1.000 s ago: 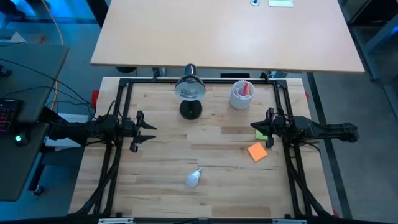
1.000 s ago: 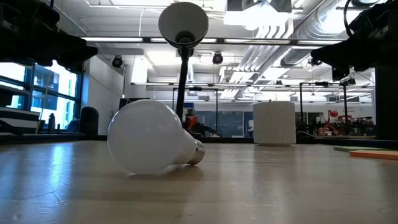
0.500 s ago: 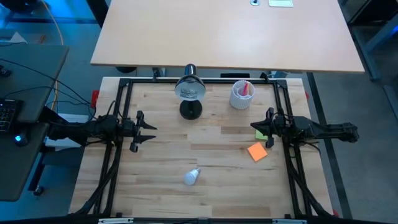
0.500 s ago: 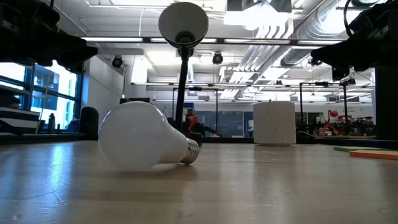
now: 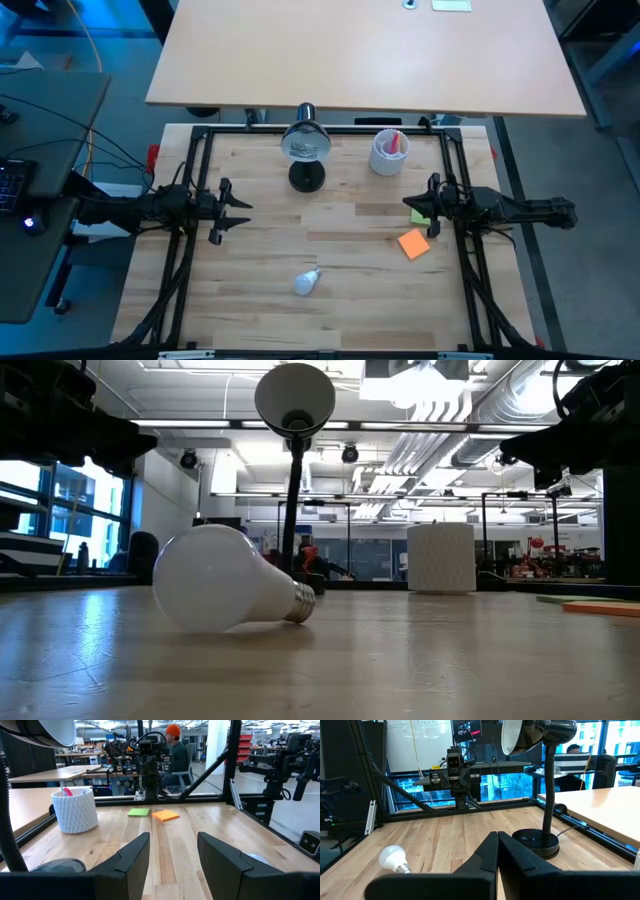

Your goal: Screw lightbulb

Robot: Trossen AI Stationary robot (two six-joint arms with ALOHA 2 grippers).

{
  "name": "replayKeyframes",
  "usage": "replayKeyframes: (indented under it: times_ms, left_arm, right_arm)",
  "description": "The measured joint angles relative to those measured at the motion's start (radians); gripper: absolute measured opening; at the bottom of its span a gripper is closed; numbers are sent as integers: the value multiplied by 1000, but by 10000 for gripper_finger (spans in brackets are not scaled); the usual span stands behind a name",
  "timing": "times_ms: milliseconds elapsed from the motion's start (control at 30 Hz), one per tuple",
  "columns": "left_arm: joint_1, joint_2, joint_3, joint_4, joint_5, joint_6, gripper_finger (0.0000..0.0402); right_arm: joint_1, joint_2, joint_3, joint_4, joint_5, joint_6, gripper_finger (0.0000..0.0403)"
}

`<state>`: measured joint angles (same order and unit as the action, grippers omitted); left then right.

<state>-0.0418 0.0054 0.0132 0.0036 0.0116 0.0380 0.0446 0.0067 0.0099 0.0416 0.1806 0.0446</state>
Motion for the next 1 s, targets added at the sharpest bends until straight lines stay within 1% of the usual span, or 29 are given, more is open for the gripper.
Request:
replayKeyframes:
  times_ms: [600, 700, 733, 833, 1000]
  left_arm:
    - [0, 0, 0, 0, 0, 0, 161]
    - [0, 0, 0, 0, 0, 0, 161]
    - [0, 0, 0, 0, 0, 0, 161]
    - [0, 0, 0, 0, 0, 6, 161]
    - [0, 0, 0, 11, 0, 82, 161]
  right_arm:
    - [0, 0, 0, 0, 0, -5, 2]
    - [-1, 0, 0, 5, 19, -206, 2]
    - [-1, 0, 0, 9, 21, -246, 2]
    - [-1, 0, 0, 18, 20, -299, 2]
    - [-1, 0, 0, 23, 16, -361, 2]
